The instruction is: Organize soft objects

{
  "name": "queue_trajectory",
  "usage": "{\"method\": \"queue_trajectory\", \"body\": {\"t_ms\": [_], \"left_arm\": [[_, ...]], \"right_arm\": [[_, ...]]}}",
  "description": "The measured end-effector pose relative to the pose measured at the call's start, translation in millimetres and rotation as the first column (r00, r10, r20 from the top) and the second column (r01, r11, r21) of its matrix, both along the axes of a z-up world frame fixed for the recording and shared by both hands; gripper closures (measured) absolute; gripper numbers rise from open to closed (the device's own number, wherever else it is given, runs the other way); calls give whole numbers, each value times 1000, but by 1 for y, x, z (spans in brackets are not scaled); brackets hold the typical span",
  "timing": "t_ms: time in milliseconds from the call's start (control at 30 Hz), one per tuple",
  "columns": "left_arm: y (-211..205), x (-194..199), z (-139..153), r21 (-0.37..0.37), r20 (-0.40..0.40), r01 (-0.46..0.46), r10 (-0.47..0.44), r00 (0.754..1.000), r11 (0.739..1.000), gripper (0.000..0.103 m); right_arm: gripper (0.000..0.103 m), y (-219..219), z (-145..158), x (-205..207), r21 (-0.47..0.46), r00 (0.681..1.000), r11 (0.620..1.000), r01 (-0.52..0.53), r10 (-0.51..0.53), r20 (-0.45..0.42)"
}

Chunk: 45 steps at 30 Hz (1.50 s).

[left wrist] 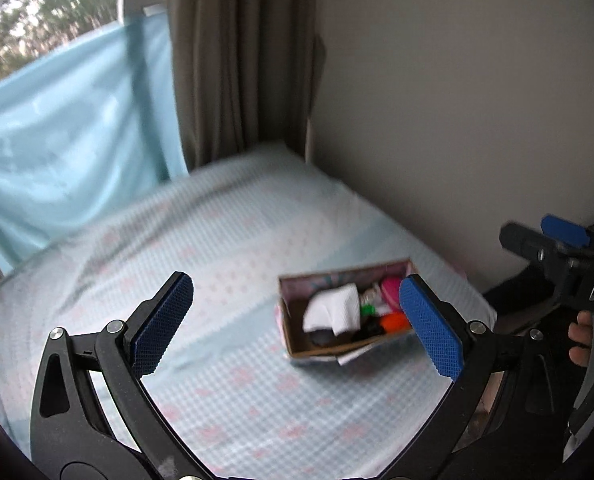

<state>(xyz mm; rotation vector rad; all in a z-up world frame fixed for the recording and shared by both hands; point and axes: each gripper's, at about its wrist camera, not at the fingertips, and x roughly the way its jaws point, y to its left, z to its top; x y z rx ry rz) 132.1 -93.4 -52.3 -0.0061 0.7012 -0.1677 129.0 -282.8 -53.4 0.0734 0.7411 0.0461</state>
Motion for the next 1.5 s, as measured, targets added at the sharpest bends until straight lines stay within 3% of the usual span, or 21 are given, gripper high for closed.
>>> {"method": "queue_trajectory", "body": {"t_ms": [100,400,1067,1500], "left_arm": [[14,-27,23,-10,85,-15,16,996,1000,0],[27,-76,44,-8,189,-9,10,982,1000,0],[28,-85,40,16,209,-25,21,978,1000,0],[27,-86,40,24,225,-32,26,974,999,0]], "right_arm": [[9,8,11,-24,-37,998,999,10,-7,58],[9,23,24,-82,-77,982,993,85,-70,175],[9,33,39,-100,-65,966,992,105,-87,244],[9,34,39,-99,-61,966,992,107,-89,241]]}}
